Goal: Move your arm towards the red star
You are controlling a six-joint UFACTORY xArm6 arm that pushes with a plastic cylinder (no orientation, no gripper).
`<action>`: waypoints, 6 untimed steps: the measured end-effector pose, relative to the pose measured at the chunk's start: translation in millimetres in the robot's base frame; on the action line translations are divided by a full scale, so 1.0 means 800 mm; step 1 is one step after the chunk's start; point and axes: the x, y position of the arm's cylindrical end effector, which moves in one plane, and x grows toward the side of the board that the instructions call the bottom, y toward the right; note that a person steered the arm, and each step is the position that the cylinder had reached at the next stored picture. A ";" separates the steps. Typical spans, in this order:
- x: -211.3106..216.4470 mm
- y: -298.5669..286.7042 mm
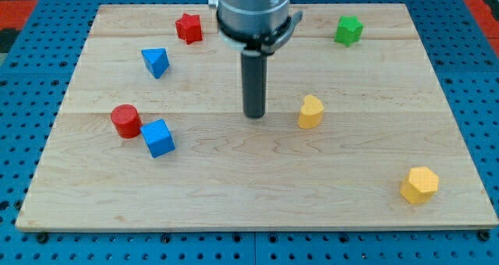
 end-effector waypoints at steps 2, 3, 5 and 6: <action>0.010 0.121; 0.045 0.113; -0.009 0.047; -0.066 -0.046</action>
